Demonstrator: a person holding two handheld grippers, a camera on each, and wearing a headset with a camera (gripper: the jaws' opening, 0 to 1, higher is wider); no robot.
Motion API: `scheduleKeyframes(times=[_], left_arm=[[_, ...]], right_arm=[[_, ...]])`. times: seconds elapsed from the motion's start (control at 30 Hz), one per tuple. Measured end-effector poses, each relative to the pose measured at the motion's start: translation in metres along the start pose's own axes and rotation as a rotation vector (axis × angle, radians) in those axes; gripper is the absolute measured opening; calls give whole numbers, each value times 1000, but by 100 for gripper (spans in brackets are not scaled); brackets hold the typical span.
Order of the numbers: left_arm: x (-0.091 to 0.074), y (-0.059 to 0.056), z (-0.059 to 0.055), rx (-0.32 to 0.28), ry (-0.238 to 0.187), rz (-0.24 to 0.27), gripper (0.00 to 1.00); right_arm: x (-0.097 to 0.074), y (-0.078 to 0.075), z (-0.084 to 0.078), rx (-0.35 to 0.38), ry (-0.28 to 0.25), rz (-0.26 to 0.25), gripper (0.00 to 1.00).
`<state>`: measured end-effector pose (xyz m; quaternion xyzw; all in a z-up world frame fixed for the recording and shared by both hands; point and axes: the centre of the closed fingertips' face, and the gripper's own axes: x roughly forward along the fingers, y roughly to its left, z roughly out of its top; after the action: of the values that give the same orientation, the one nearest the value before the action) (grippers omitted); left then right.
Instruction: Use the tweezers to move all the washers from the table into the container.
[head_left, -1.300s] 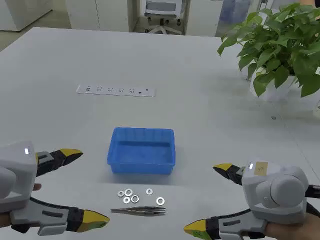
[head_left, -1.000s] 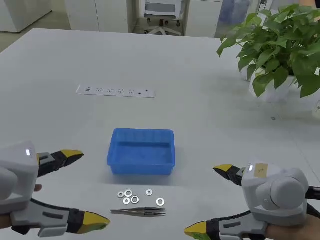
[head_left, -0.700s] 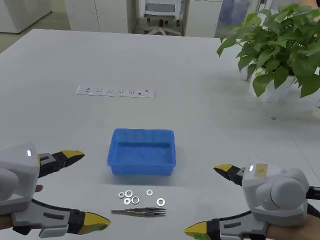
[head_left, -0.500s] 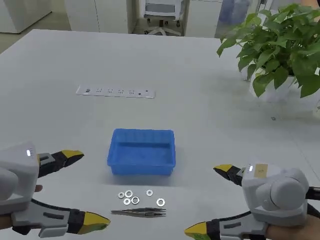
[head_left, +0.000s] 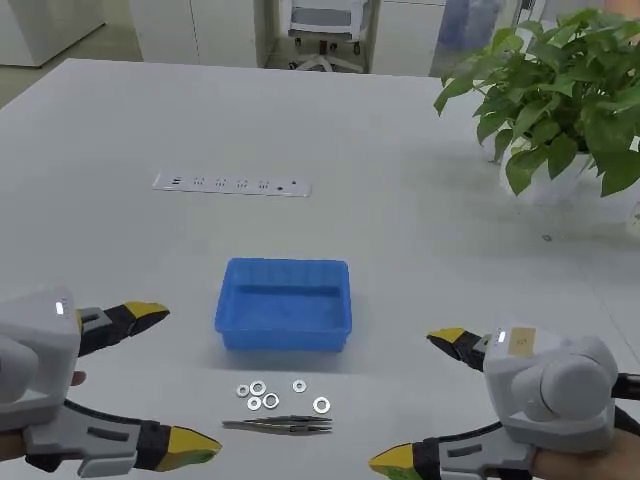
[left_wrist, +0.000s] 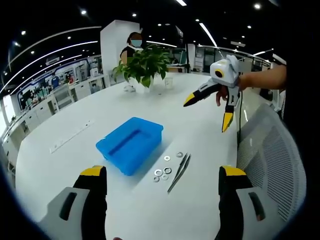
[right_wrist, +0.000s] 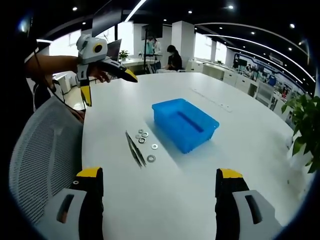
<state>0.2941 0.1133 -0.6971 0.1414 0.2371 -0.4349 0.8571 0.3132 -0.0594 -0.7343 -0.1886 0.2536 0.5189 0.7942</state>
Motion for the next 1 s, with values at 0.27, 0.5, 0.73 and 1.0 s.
scheduleKeyframes(times=[0.27, 0.5, 0.73, 1.0], left_arm=[[0, 1, 0, -1, -2, -1, 98], [1, 1, 0, 0, -1, -3, 97], [2, 0, 0, 6, -1, -7, 96], [3, 1, -1, 10, 2, -8, 96]], right_arm=[[0, -1, 1, -3, -1, -4, 94], [0, -2, 1, -5, -2, -4, 94], [0, -2, 3, -11, -7, -6, 93], [0, -3, 3, -18, -8, -7, 93]])
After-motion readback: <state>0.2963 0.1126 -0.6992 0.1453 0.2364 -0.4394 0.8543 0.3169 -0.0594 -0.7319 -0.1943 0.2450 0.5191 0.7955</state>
